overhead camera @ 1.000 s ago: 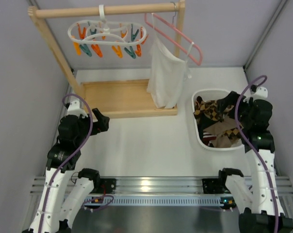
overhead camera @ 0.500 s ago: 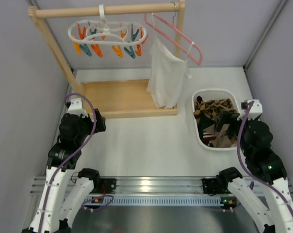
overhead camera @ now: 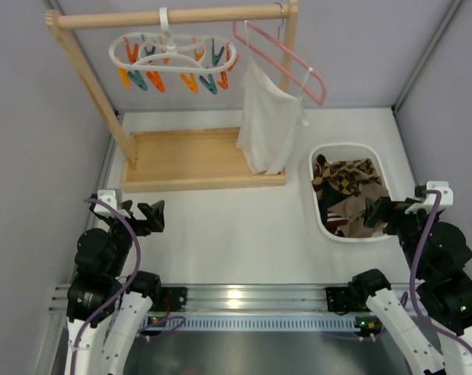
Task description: Remove the socks clipped to the hanger
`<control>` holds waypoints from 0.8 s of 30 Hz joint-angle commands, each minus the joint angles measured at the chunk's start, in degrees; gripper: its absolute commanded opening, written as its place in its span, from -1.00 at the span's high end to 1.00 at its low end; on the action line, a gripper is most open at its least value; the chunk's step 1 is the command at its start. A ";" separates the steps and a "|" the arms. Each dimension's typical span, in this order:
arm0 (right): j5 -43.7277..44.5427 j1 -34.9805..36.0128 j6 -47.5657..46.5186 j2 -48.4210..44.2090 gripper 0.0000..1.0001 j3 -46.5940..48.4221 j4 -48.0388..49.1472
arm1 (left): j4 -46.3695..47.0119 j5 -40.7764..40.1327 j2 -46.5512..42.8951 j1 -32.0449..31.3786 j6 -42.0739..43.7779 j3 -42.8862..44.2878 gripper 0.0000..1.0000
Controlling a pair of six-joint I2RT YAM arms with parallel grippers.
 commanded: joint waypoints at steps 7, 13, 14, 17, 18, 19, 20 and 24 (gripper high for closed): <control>0.79 0.90 -1.65 -1.77 -0.99 2.90 -3.34 | 2.43 0.62 1.08 -0.25 0.79 -0.79 -0.97; 0.44 0.90 -1.83 -1.24 -0.99 2.90 -3.42 | 2.43 0.54 1.17 -0.25 0.70 -0.88 -0.97; 0.44 0.90 -1.83 -1.41 -0.99 2.90 -3.34 | 2.43 0.62 1.09 -0.25 0.70 -0.88 -0.97; -0.43 0.90 -2.26 -1.50 -0.99 2.81 -3.25 | 2.43 0.45 1.09 -0.25 0.61 -0.88 -0.97; -1.13 0.82 -2.35 -1.50 -0.99 2.81 -3.25 | 2.43 0.36 1.09 -0.25 0.52 -0.88 -0.96; -1.14 0.90 -2.36 -1.41 -0.99 2.81 -3.16 | 2.43 0.36 1.09 -0.25 0.52 -0.88 -0.97; -1.14 0.82 -2.36 -1.24 -0.99 2.81 -3.25 | 2.43 0.36 1.17 -0.25 0.52 -0.88 -0.97; -0.79 0.82 -2.27 -0.89 -0.99 2.81 -3.25 | 2.43 -0.08 1.09 -0.25 0.35 -0.88 -0.97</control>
